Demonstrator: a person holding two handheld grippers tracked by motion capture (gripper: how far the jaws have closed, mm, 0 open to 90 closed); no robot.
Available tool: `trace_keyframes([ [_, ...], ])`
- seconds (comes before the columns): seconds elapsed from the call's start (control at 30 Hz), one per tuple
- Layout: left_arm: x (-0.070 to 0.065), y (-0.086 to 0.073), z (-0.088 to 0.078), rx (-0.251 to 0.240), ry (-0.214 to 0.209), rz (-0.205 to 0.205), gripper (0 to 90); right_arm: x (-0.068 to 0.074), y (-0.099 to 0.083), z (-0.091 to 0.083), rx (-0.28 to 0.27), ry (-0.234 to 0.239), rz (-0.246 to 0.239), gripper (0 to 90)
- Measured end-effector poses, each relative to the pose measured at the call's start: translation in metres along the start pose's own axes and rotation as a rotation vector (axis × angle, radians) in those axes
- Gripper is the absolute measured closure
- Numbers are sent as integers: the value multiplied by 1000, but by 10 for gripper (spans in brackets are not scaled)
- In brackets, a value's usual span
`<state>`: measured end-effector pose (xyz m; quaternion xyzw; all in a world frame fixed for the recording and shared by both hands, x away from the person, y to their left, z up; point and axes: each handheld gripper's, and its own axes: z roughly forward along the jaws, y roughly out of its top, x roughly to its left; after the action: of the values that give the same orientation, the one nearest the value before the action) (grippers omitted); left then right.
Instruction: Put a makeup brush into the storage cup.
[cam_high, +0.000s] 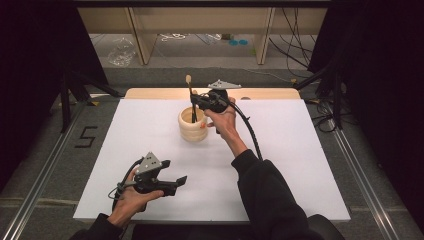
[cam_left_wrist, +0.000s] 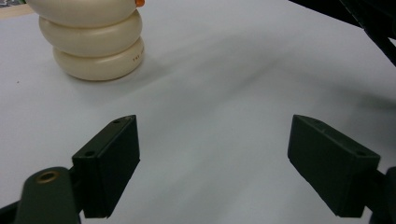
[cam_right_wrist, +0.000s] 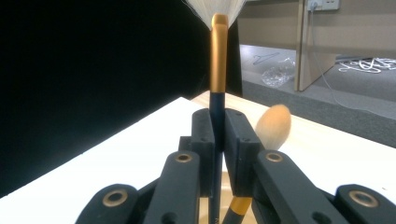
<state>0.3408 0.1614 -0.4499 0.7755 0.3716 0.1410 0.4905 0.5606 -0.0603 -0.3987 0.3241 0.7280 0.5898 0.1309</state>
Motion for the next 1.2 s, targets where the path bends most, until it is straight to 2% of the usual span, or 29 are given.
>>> trace_keyframes([
  [0.27,0,0,0,3,1,4,166,-1,-2,0,3,-7,-7,832],
  [0.33,0,0,0,2,0,3,166,0,-3,0,12,3,12,832],
  [0.4,0,0,0,3,0,5,166,-1,-3,2,2,-4,-6,832],
  [0.6,0,0,0,2,-1,3,166,-2,-5,2,16,-6,-6,831],
  [0.67,0,0,0,2,-1,2,166,-2,-6,2,25,9,18,825],
  [0.73,0,0,0,3,0,3,166,-4,-7,1,28,-7,2,780],
  [0.83,0,0,0,4,-1,4,166,-4,-7,0,43,-24,16,636],
  [0.87,0,0,0,4,0,4,166,-6,-7,-1,33,-40,-1,590],
  [0.9,0,0,0,3,0,3,166,-6,-6,-3,34,-45,10,554],
  [0.97,0,0,0,3,-1,4,166,-7,-4,-6,34,-46,25,517],
  [1.07,0,0,0,3,0,2,166,-7,-1,-12,37,-69,-2,469],
  [1.2,0,0,0,1,1,1,166,-8,1,-20,43,-74,-17,429],
])
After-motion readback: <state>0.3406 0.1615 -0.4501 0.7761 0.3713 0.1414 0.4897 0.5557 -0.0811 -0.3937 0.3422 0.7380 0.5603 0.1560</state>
